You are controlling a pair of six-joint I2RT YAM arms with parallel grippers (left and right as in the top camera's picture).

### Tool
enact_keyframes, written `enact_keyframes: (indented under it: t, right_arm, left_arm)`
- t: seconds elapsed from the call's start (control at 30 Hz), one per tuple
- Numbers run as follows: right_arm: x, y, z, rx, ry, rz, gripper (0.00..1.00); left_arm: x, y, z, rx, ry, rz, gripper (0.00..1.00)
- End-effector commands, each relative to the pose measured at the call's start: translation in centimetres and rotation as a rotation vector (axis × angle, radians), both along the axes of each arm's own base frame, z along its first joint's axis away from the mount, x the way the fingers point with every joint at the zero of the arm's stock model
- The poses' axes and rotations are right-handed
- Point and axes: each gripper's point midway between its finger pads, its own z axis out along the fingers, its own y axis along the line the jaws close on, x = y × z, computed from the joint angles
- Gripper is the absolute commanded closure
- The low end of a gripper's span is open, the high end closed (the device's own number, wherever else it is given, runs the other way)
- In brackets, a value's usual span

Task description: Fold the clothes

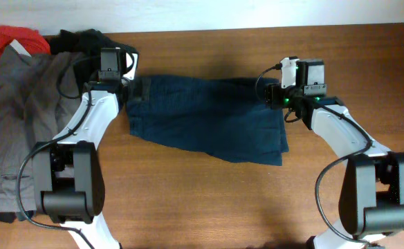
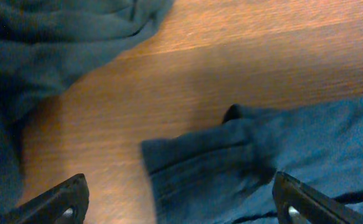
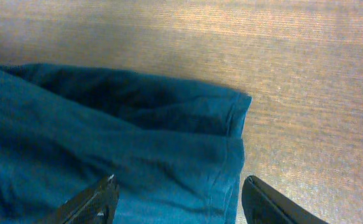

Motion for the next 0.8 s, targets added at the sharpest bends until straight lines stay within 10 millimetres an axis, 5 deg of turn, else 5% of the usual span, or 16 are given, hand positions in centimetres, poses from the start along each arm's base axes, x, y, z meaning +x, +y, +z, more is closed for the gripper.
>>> enact_keyframes:
  t: [0.0, 0.23, 0.43, 0.77]
  right_arm:
    - [0.8, -0.8, -1.3, -0.022, 0.004, -0.025, 0.32]
    - [1.6, -0.8, -3.3, -0.023, 0.008, -0.025, 0.34]
    - [2.9, -0.9, -2.7, -0.023, -0.051, -0.030, 0.43]
    - [3.0, -2.1, -4.3, -0.056, -0.029, -0.073, 0.39]
  left_arm:
    - [0.4, -2.0, -1.4, -0.073, 0.011, -0.072, 0.09]
    - [0.6, -2.2, -2.7, -0.084, 0.025, -0.079, 0.28]
    - [1.3, -2.3, -2.1, -0.092, -0.012, -0.071, 0.44]
    - [1.4, -2.3, -2.0, -0.097, -0.018, -0.066, 0.46]
